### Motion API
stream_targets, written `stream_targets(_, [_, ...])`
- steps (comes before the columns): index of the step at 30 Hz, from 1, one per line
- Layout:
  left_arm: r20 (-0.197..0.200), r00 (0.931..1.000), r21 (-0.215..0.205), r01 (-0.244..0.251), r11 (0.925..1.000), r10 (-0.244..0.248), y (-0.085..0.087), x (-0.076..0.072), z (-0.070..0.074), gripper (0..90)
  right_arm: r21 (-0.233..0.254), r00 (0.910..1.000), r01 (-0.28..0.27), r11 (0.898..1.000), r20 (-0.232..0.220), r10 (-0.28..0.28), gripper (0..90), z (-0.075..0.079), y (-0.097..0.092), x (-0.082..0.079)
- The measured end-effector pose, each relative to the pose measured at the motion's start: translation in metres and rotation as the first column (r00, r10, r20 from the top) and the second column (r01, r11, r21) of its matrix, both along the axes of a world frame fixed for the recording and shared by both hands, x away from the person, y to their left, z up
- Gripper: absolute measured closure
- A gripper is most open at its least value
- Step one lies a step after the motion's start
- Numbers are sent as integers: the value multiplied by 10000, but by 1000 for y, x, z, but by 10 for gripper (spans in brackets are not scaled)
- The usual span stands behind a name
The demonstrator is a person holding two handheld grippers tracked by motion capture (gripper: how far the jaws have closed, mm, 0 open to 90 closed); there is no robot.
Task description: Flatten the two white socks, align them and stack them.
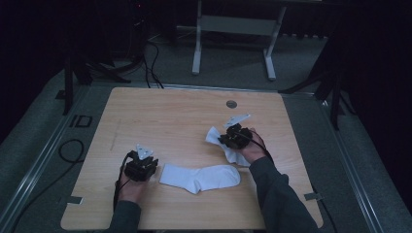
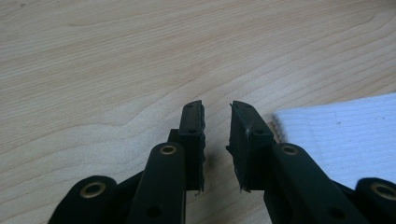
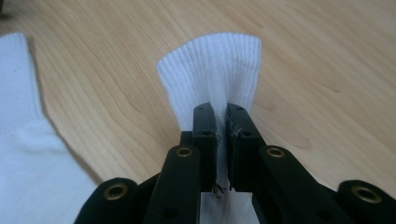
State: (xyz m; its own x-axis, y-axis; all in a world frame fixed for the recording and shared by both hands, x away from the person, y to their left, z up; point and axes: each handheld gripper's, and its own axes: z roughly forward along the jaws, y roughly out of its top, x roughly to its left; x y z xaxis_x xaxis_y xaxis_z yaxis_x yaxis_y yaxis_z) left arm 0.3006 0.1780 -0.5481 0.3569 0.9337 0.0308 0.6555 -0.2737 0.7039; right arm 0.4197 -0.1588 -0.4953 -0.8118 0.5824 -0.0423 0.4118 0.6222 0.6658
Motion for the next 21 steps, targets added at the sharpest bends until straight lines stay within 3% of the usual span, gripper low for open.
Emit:
stream_targets(10, [-16,10000,-84,20,10000,-20,0,0,0,745,741,9981,-237,9970,591,194,835,37,-28,-30])
stream_targets(21, [-58,9999,-58,101,9999,-101,-2,0,0,744,1299,9866,-813,9882,1514,612,834,81,-33,-56])
